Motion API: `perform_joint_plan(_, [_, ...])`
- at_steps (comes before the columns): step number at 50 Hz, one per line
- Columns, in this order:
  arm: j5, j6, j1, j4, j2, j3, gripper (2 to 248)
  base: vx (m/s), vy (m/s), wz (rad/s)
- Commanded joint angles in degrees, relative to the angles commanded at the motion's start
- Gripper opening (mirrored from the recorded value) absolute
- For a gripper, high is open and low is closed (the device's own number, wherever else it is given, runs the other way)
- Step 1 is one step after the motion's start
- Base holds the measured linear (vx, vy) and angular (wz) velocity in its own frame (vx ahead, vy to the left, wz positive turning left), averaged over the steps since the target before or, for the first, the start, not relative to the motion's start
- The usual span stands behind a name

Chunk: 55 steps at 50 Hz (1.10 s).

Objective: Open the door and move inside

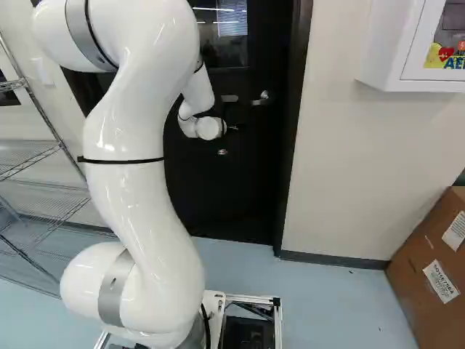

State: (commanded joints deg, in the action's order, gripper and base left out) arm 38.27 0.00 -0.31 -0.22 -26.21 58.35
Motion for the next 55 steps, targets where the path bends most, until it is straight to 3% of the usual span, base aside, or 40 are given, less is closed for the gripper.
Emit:
perform_joint_plan(29, [0.0, 0.0, 3.28, 0.0, -5.86, 7.57, 247, 0.0, 0.0, 0.0])
perform_joint_plan(55, [0.0, 0.0, 4.24, 0.0, -12.74, 16.8, 247, 0.0, 0.0, 0.0])
